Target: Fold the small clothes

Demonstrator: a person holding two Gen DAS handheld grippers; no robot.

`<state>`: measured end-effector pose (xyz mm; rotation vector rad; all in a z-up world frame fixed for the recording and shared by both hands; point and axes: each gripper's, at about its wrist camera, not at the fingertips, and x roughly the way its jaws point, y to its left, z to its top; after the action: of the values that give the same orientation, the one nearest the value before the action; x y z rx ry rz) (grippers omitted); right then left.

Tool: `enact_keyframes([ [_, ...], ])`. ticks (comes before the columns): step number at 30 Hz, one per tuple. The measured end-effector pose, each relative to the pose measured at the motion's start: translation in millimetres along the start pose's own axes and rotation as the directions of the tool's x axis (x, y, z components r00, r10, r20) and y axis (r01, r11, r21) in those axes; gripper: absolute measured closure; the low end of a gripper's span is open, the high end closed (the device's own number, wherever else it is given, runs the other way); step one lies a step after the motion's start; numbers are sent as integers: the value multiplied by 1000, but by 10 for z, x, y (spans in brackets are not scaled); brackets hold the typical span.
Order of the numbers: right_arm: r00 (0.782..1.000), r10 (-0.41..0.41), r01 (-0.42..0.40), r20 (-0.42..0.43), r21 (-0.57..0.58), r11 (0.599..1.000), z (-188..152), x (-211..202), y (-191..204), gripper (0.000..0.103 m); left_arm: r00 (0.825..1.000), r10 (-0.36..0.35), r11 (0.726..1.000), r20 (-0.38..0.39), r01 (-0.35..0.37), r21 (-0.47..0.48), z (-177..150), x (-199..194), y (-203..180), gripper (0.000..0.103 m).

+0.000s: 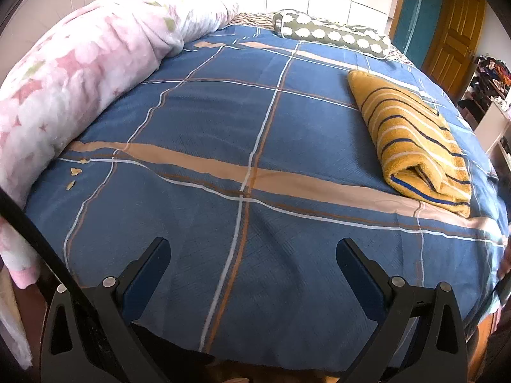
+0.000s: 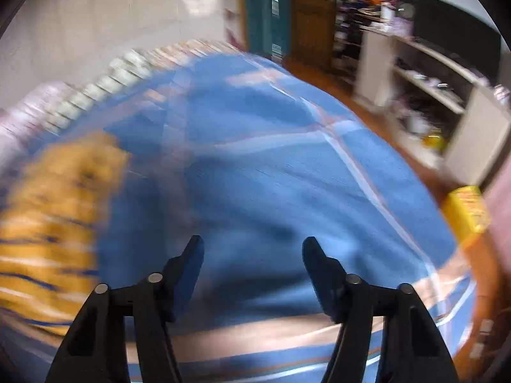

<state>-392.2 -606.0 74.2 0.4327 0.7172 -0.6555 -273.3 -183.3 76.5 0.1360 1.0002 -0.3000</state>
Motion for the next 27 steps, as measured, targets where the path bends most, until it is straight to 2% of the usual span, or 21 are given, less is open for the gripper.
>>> enact_keyframes([
  [2,990,142,-141,5,-110,984,117,-135,496,39,1000,-20,1000,-7,20,9,-19,-32,-54,0],
  [4,969,246,-248,-33,-192,950,178,-129,945,49,1000,-24,999,2,24,40,-40,-90,-124,0],
  [7,941,319,-337,-111,-236,912,229,92,1445,67,999,-29,997,22,27,73,-88,-192,-191,0],
  [9,914,360,-395,-188,-202,896,257,353,1580,71,999,-42,996,28,39,83,-114,-229,-205,0],
  [10,915,339,-380,-221,-181,907,278,551,1580,74,999,-44,995,28,42,86,-126,-236,-210,0],
  [11,924,297,-340,-239,-162,927,292,721,1531,80,998,-51,994,26,49,95,-138,-241,-209,0],
  [12,925,278,-317,-258,-125,940,306,852,1448,99,998,-56,994,26,53,100,-145,-241,-202,0],
  [13,924,277,-301,-262,-58,952,351,926,1306,103,998,-59,993,27,56,106,-153,-237,-185,0],
  [14,921,286,-302,-265,-23,953,376,933,1247,103,998,-60,993,30,57,106,-157,-230,-164,0],
  [15,927,265,-280,-267,-20,960,397,908,1231,103,998,-60,993,33,57,104,-155,-215,-138,0],
  [16,944,203,-227,-259,-66,972,414,817,1277,103,998,-63,994,31,59,96,-149,-189,-110,0],
  [18,964,157,-188,-213,-132,973,451,586,1464,100,997,-75,994,24,73,79,-136,-138,-68,0],
  [20,952,235,-265,-194,-149,953,531,408,1650,99,997,-80,995,13,79,60,-130,-92,-34,0],
  [21,937,291,-321,-194,-145,936,565,326,1733,98,997,-80,995,9,80,57,-131,-80,-24,0],
  [23,866,443,-473,-231,-94,876,606,302,1969,93,997,-77,995,8,76,57,-138,-87,-2,0],
  [25,776,555,-587,-300,-20,809,508,430,2178,88,998,-66,996,19,65,53,-144,-121,34,0],
  [26,742,581,-615,-336,5,788,451,520,2236,87,998,-64,997,25,63,45,-145,-143,63,0],
  [27,688,609,-646,-394,48,761,342,657,2289,86,998,-65,997,27,64,40,-146,-154,83,0],
])
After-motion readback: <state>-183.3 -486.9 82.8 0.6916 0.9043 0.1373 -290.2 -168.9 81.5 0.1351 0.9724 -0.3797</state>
